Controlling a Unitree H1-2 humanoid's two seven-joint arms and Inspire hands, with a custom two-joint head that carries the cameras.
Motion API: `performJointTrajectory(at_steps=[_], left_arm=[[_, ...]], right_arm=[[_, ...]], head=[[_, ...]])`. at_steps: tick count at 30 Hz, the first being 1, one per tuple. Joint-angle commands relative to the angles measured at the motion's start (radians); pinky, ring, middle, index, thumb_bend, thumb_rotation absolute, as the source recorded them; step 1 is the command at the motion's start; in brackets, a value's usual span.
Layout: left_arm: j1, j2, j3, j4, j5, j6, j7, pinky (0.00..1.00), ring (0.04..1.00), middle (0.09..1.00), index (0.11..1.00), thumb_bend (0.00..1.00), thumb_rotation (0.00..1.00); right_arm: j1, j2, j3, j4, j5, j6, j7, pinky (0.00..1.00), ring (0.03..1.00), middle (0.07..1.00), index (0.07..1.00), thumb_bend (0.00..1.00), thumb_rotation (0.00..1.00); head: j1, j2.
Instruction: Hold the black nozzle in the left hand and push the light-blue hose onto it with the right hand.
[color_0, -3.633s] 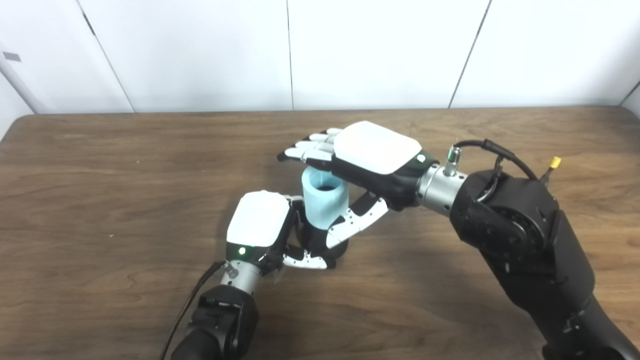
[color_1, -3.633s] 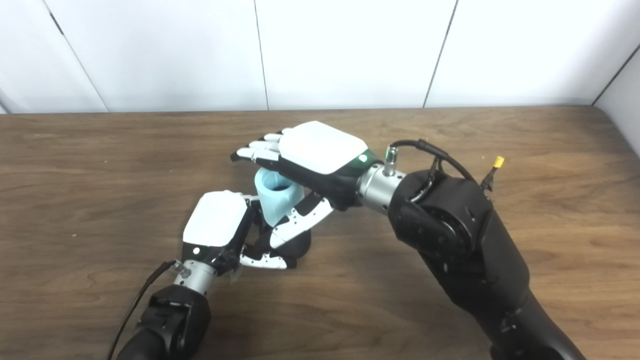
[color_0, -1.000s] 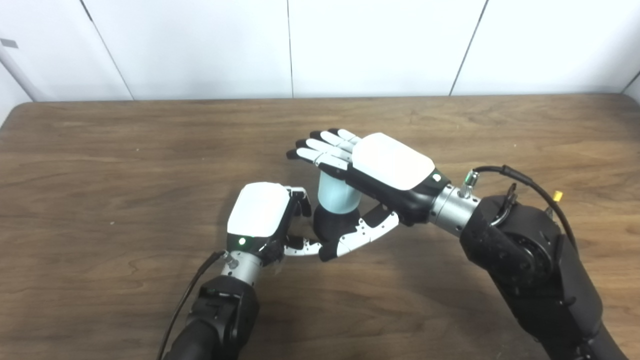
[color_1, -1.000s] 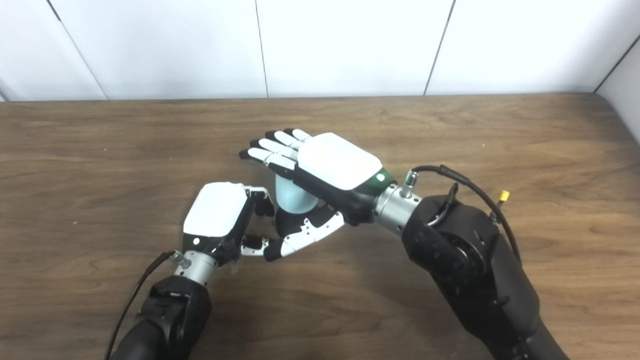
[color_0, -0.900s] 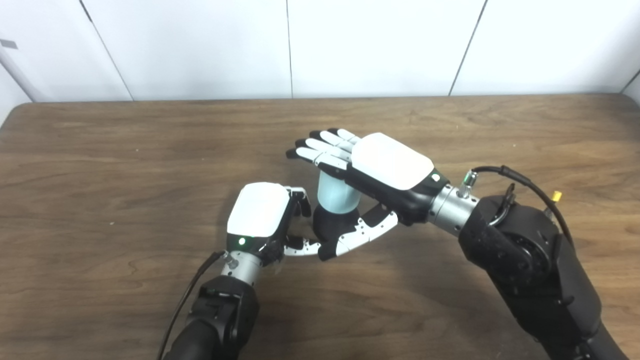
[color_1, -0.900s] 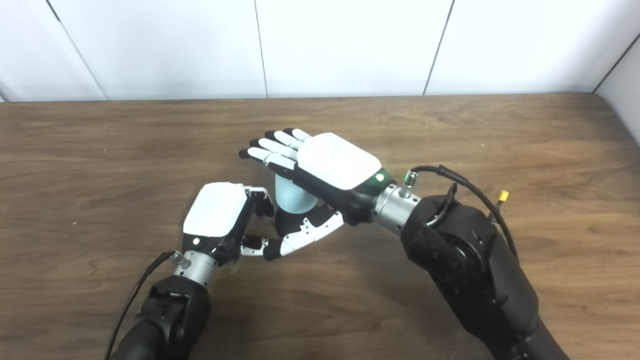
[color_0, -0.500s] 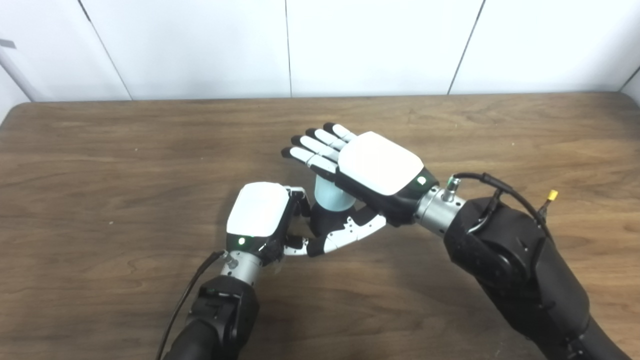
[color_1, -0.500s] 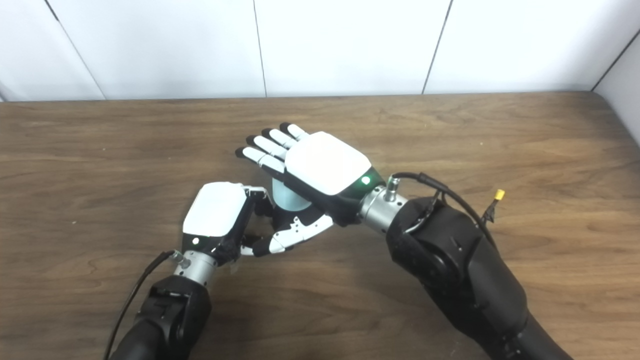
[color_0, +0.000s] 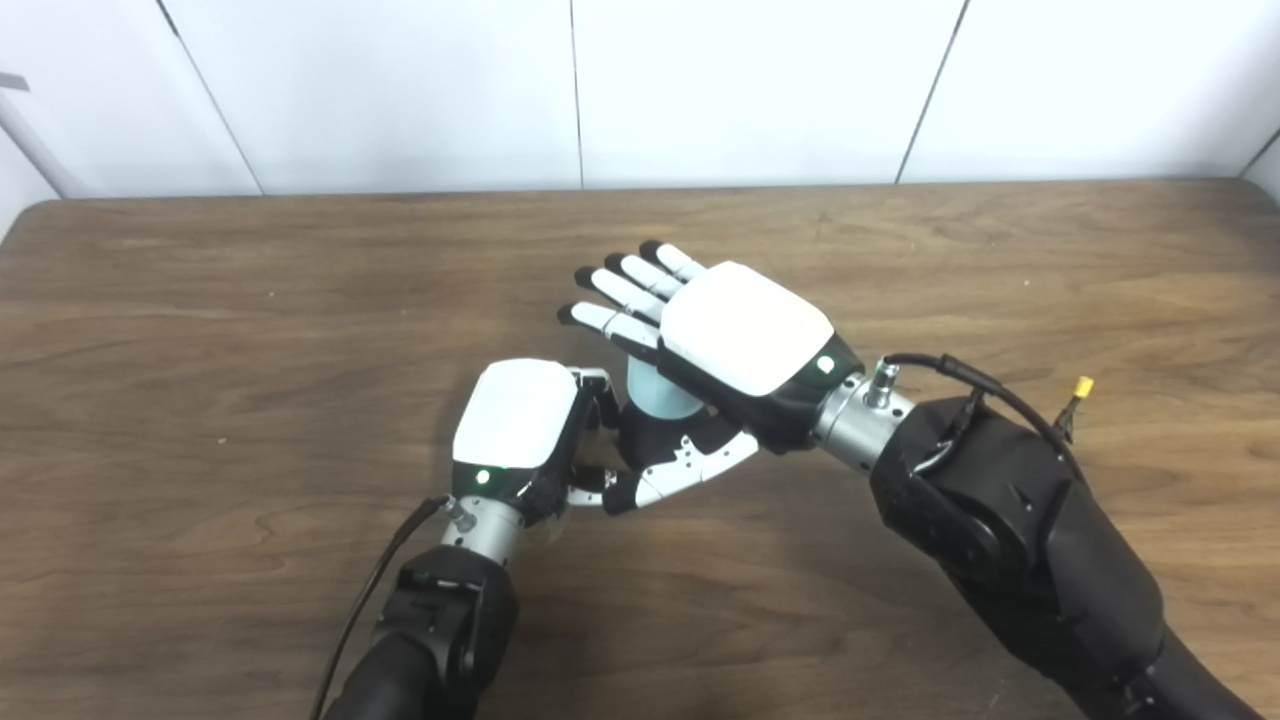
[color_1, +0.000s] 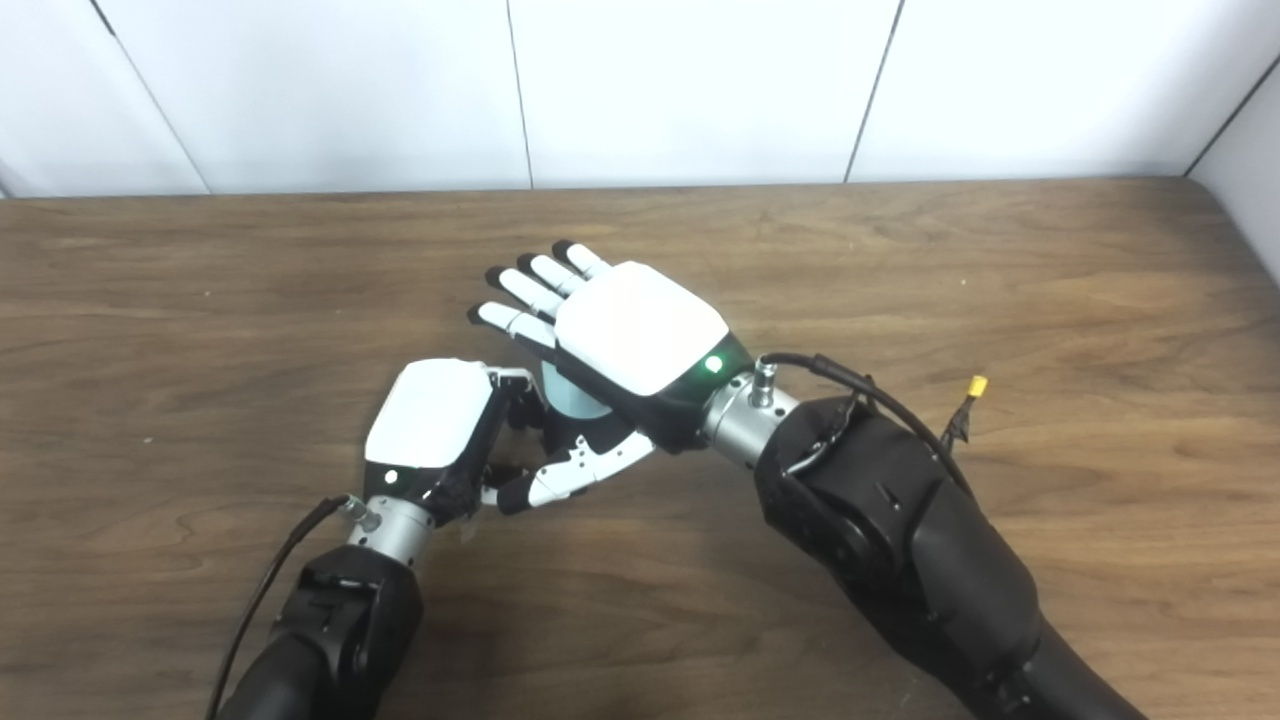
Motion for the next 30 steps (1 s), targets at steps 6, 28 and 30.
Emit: performJointTrajectory(at_steps=[6,28,30], left_arm=[[0.006,-0.001,-0.013,-0.001,0.008,-0.003,-0.057,0.7,0.618,0.508,0.479,0.52,0.0],[0.001,-0.003,-0.006,0.002,-0.003,-0.009,-0.045,0.7,0.623,0.516,0.475,0.52,0.0],[0.0,-0.003,-0.005,0.004,-0.004,-0.008,-0.044,0.7,0.616,0.502,0.481,0.52,0.0]], right_arm=[[0.091,-0.047,0.061,0.121,0.096,0.048,0.239,1.0,1.0,1.0,0.923,0.77,1.0],[-0.057,-0.03,-0.135,-0.025,0.227,0.063,0.142,1.0,1.0,0.978,0.955,0.7,1.0],[-0.069,-0.029,-0.156,-0.03,0.236,0.067,0.137,1.0,1.0,0.975,0.948,0.69,1.0]], head=[[0.002,0.0],[0.003,-0.001],[0.003,-0.002]])
